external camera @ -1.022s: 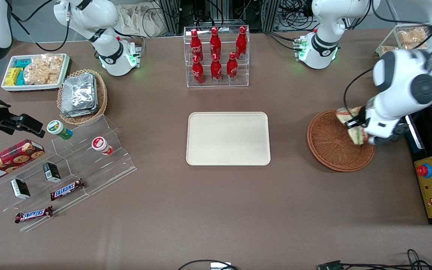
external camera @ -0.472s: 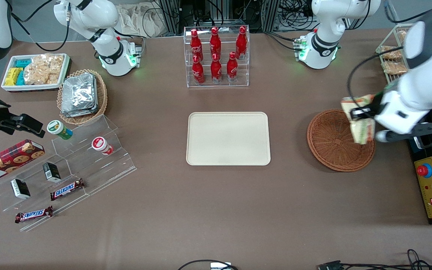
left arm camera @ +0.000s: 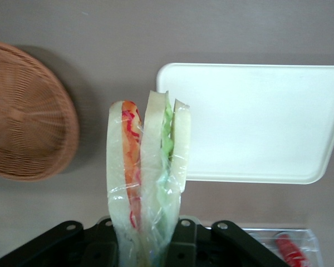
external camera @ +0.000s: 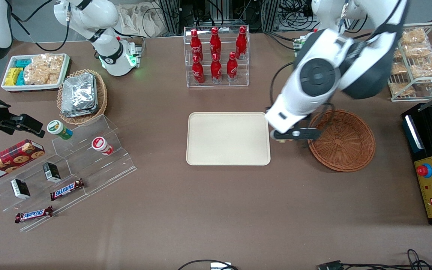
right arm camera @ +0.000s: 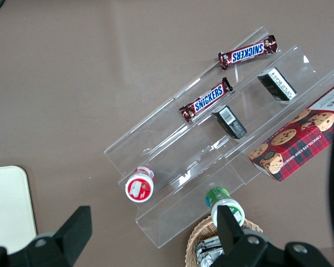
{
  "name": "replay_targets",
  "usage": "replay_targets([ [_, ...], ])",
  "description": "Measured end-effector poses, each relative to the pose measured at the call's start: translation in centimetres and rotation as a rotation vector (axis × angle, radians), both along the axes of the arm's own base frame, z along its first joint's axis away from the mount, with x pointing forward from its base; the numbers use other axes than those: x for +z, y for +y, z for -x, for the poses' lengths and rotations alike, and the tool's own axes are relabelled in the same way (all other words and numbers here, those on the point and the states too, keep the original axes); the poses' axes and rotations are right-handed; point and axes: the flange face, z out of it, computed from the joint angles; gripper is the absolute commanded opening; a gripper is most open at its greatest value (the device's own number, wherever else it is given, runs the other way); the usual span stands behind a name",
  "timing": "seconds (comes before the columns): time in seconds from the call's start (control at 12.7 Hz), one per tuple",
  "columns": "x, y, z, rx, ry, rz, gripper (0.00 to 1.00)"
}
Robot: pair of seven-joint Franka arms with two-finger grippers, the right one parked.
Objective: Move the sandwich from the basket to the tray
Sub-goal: 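Carry the sandwich over the white tray with the left gripper, then lower the sandwich onto the tray and open the left gripper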
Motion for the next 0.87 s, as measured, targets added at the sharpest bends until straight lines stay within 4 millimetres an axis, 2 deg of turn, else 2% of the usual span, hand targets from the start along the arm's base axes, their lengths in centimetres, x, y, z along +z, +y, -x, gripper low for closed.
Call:
replay_targets([
  [0.16,-3.7,-2.8,0.5,0.001,-0.01,-0.018,0.0],
  [0.31,-9.4,-4.4,1.1,0.013,-0.023,-0.017,0.0],
  [0.47,-16.0,-4.7,2.0,-0.005,-0.027,-0.032,0.0],
  [0.63,-21.7,-4.8,2.9,-0.007,-0.05,-0.052,0.0],
  [0.87,-27.8,-4.9,4.7,-0.022,-0.073,-0.069,0.01],
])
